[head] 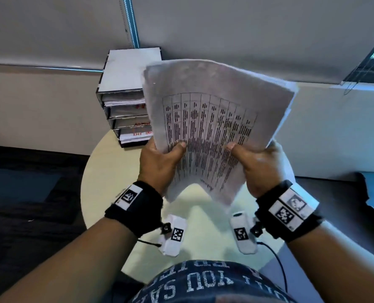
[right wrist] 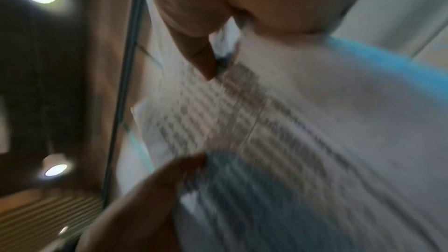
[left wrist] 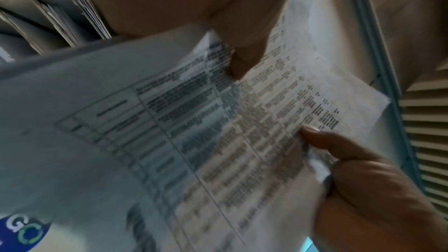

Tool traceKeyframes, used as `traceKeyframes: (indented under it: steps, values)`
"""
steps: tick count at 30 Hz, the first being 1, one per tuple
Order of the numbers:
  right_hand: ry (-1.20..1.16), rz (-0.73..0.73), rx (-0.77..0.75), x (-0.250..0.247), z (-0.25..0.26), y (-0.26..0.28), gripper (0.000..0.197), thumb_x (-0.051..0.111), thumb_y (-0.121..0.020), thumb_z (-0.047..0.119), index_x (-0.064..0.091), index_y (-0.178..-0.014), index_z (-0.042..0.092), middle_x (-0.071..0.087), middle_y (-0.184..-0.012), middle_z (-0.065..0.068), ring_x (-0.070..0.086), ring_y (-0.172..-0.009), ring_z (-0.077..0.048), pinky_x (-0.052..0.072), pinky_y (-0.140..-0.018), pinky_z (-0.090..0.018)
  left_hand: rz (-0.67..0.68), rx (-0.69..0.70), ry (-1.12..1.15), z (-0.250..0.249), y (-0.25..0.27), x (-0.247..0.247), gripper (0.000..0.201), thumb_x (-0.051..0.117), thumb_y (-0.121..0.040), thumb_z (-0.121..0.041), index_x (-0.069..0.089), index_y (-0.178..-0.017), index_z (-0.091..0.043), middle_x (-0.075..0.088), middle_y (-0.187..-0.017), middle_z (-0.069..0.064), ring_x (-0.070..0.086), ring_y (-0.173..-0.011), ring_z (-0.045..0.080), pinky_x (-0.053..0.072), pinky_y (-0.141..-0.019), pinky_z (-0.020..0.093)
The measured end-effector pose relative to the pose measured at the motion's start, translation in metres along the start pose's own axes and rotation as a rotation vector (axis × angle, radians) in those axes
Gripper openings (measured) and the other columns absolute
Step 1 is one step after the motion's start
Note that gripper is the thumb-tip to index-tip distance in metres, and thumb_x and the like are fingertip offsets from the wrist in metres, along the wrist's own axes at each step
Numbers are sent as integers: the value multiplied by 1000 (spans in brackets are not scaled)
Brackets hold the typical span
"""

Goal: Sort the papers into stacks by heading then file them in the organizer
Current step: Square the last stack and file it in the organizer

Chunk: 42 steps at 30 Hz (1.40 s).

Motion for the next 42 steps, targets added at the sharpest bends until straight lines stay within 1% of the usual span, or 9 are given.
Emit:
traceKeyframes:
  steps: [5, 15, 19, 22, 28, 30, 33, 37, 42]
  values:
    - [125, -85, -153, 10, -18, 11, 24, 75, -76, 4, 62, -76, -16, 63, -80, -32, 54, -71, -12, 49, -61, -31, 7, 42, 45, 8, 13, -2, 28, 70, -86, 5, 66, -113, -2, 75, -99, -3, 71, -90, 8, 56, -75, 20]
    - [184, 171, 399, -23, -99, 44, 27, 76, -74, -9, 72, -84, 16, 76, -82, -2, 71, -78, -21, 60, -80, -42, 269, -332, 17, 78, 48, -33, 41, 81, -70, -11, 71, -110, -17, 75, -109, 10, 71, -105, 29, 53, -95, 59]
    - [138, 139, 369, -23, -97, 39, 22, 73, -78, -8, 72, -85, 13, 77, -77, 3, 73, -72, -15, 61, -73, -32, 295, -287, 27, 73, 46, -30, 37, 77, -75, -5, 72, -110, -15, 75, -110, 11, 71, -104, 31, 54, -93, 50]
    - [184, 222, 438, -25, -106, 43, 20, 77, -77, -3, 73, -94, 7, 77, -89, -5, 74, -84, -23, 60, -83, -45, 283, -335, -55, 75, 43, -27, 22, 77, -82, -6, 76, -99, -20, 77, -102, 6, 73, -97, 26, 57, -91, 47]
    - [216, 296, 379, -43, -97, 21, 15, 75, -76, -5, 73, -88, 3, 76, -86, -8, 70, -76, -25, 57, -75, -41, 66, -340, 74, 47, 15, -27, 9, 65, -94, -8, 70, -98, -2, 75, -74, -6, 69, -64, 4, 52, -58, 16]
    - [142, 271, 392, -56, -92, 14, 14, 77, -72, -7, 72, -80, 4, 71, -73, -5, 63, -64, -19, 52, -68, -36, 6, -437, 253, 43, -3, -38, 20, 63, -96, -15, 69, -108, 0, 77, -89, 0, 71, -80, 1, 55, -67, 18]
    - [-131, 184, 495, -64, -91, 11, 23, 85, -58, 6, 73, -78, 8, 73, -74, -9, 68, -63, -22, 60, -64, -35, -8, -617, 669, 45, -13, -46, 43, 69, -90, -25, 63, -126, -3, 69, -123, 15, 69, -109, 27, 59, -81, 42]
    - [-353, 167, 468, -36, -80, 13, 30, 61, -80, -8, 64, -108, 1, 76, -93, -11, 73, -81, -24, 60, -68, -36, 128, -704, 856, 49, -1, -33, 91, 92, -62, -29, 53, -142, -9, 57, -140, 19, 56, -127, 37, 54, -92, 57]
    - [-206, 122, 452, -34, -69, 1, 28, 55, -89, -12, 66, -108, 6, 75, -101, -14, 72, -90, -33, 60, -78, -45, 25, -699, 844, 60, 7, -40, 58, 60, -86, -24, 53, -141, -9, 63, -134, 16, 64, -117, 32, 60, -81, 49]
Point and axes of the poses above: each hand's wrist, its own y-axis away from the middle knuckle, its own x-axis out of the palm, z = x × y, the point moved 1 cm from there along -y, towards the middle knuckle
